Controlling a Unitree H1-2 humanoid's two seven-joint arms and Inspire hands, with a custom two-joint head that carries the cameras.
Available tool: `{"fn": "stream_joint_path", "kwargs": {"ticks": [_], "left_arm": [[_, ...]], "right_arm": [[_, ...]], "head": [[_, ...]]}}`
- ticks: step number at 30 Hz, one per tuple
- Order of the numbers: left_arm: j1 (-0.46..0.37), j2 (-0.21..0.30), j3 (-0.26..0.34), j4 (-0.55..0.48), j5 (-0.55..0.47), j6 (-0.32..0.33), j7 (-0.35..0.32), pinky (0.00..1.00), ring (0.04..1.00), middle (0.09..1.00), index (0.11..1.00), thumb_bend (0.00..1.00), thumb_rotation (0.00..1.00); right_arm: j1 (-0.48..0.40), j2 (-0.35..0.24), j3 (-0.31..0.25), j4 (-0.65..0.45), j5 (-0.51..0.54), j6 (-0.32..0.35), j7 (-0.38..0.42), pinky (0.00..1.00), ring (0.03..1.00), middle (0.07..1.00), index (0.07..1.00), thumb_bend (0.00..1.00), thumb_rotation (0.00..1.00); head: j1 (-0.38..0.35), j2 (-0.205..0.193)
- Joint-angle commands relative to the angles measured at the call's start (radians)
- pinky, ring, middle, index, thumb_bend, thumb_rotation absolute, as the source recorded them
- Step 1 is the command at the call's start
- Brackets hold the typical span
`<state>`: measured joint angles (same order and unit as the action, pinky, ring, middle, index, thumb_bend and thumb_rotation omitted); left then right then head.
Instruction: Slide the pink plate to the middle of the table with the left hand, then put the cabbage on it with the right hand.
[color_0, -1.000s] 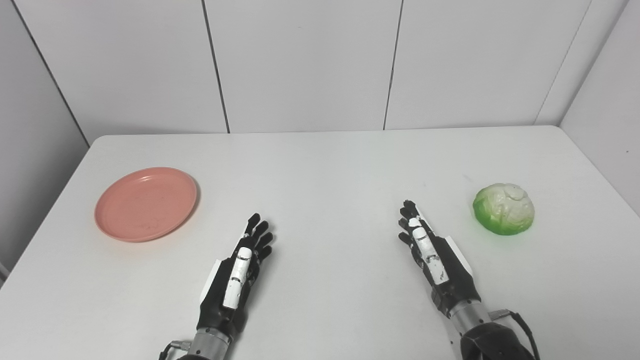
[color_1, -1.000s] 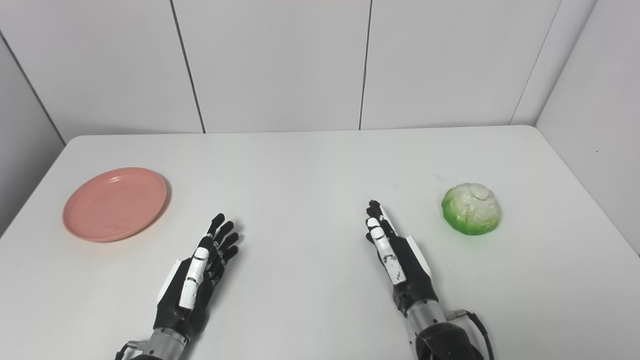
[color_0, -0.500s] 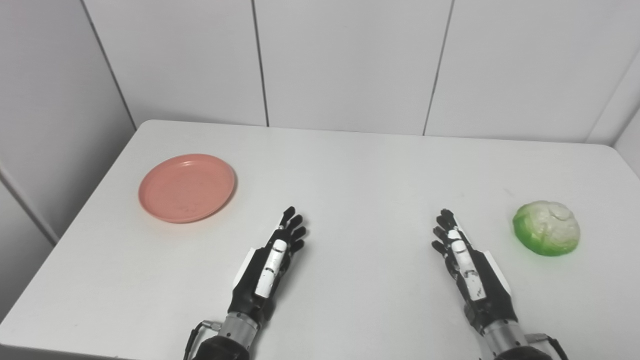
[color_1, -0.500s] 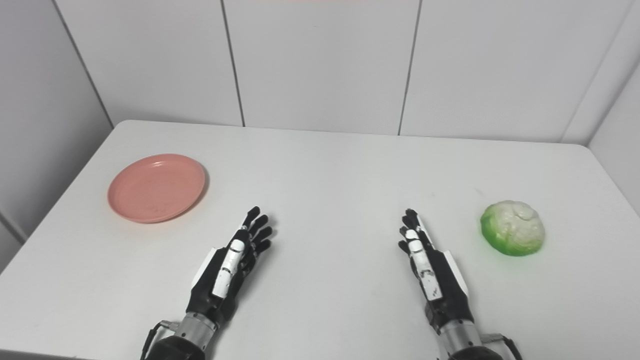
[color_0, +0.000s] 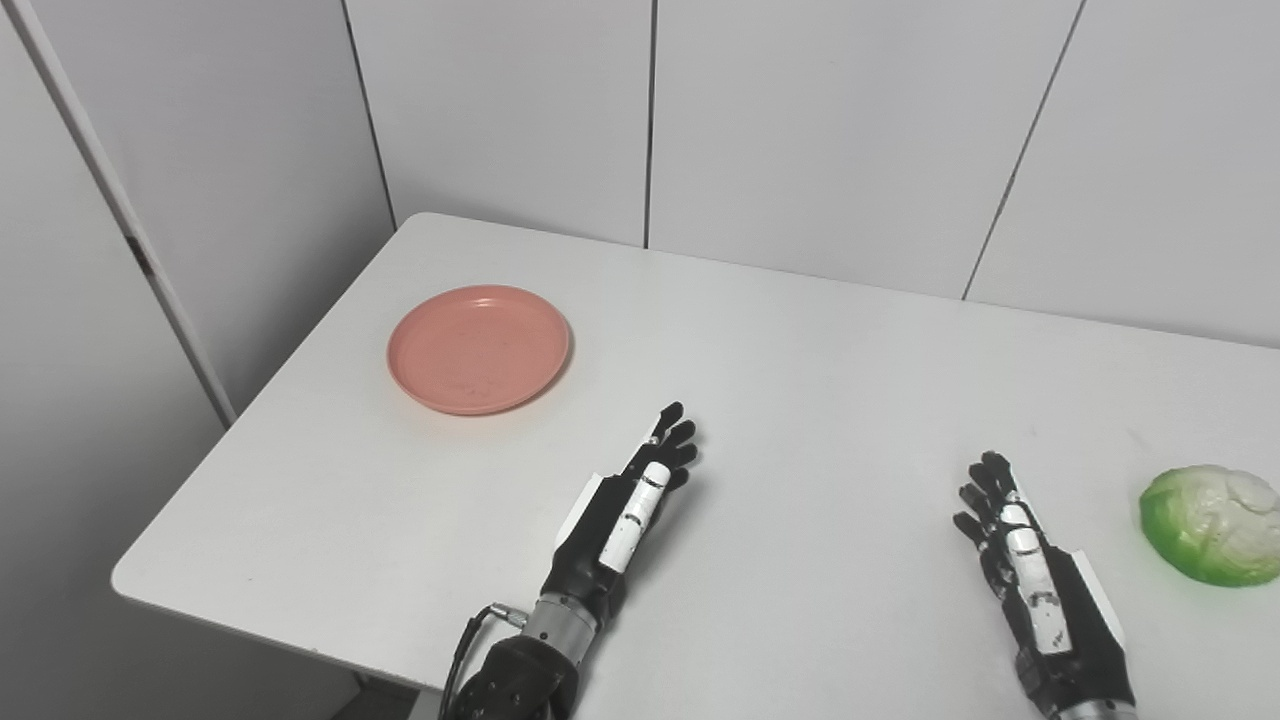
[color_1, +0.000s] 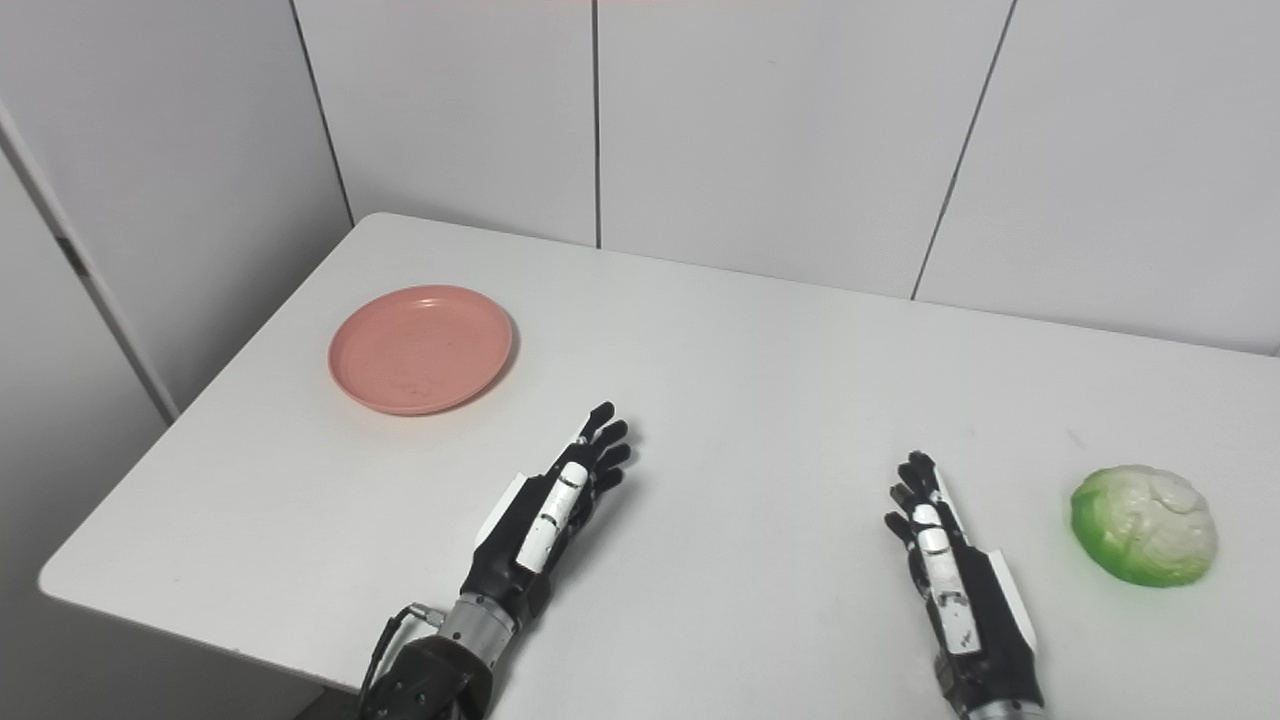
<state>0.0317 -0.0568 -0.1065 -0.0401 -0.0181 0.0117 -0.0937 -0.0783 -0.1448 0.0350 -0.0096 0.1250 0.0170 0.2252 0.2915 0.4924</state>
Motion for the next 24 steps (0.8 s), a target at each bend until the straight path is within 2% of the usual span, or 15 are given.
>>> {"fn": "stream_joint_path", "kwargs": {"ticks": [1, 15, 24], "left_arm": [[0.029, -0.018, -0.019, 0.097, 0.004, 0.019, 0.001, 0.96, 0.955, 0.972, 0.966, 0.45, 1.0], [0.044, -0.009, -0.016, 0.066, -0.007, 0.021, -0.004, 0.98, 0.962, 0.978, 0.971, 0.47, 1.0], [0.032, -0.008, -0.017, -0.001, 0.017, 0.06, 0.015, 0.96, 0.961, 0.979, 0.971, 0.47, 1.0]], "right_arm": [[-0.002, -0.002, -0.001, 0.008, 0.011, -0.023, 0.011, 0.99, 0.985, 0.992, 0.997, 0.24, 1.0], [0.014, 0.016, 0.013, -0.038, -0.012, 0.013, -0.009, 0.99, 0.983, 0.99, 0.997, 0.25, 1.0], [0.014, 0.029, 0.017, -0.047, -0.012, 0.033, -0.013, 0.99, 0.99, 0.995, 0.997, 0.26, 1.0]], "head": [[-0.001, 0.001], [-0.009, 0.012], [0.004, 0.018]]}}
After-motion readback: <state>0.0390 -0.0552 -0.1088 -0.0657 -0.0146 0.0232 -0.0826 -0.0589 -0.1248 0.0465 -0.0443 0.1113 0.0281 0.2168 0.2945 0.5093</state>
